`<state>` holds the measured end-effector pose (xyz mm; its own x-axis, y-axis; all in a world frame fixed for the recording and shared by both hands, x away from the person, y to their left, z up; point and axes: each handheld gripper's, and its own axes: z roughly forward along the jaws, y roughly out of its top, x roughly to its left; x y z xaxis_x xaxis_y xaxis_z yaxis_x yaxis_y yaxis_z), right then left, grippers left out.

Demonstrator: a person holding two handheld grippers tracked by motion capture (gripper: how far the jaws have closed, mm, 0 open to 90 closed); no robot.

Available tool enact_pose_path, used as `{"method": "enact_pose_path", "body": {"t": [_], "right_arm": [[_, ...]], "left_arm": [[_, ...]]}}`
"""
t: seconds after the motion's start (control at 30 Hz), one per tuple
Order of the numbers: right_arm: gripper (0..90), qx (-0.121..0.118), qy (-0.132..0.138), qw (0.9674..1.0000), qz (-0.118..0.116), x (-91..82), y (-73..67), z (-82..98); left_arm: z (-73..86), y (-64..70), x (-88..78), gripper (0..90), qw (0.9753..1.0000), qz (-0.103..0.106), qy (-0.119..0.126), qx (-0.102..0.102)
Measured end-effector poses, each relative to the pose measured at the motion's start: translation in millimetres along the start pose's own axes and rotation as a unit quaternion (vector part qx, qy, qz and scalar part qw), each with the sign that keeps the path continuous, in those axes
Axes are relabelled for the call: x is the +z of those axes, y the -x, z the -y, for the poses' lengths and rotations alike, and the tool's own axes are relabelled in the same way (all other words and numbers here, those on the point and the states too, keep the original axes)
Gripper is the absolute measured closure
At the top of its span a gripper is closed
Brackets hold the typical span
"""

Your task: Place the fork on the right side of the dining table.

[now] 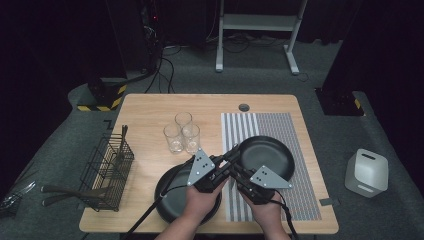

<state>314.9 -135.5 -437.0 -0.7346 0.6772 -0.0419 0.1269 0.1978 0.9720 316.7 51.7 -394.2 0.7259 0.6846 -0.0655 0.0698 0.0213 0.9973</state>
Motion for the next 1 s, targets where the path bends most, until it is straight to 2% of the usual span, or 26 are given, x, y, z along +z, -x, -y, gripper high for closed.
{"method": "enact_pose_path", "body": {"t": [0.13,0.3,0.57,1.0], "right_arm": [[79.6,0.0,-0.007,1.0,0.0,0.9,0.6,1.4],[79.6,0.002,-0.011,0.9999,0.002,2.9,1.4,3.7],[79.6,0.002,-0.016,0.9999,0.001,4.8,1.2,6.1],[79.5,0.002,-0.017,0.9999,0.003,2.3,1.5,7.7]], "left_arm": [[2.0,-0.9,-1.4,77.3,0.9999,0.001,-0.015,0.003],[10.2,-3.3,-1.9,73.4,0.9993,0.003,-0.037,-0.006],[14.7,-4.6,-2.9,78.4,0.9985,-0.001,-0.055,-0.007],[18.3,-3.2,-1.4,82.9,0.9982,0.008,-0.058,-0.014]]}}
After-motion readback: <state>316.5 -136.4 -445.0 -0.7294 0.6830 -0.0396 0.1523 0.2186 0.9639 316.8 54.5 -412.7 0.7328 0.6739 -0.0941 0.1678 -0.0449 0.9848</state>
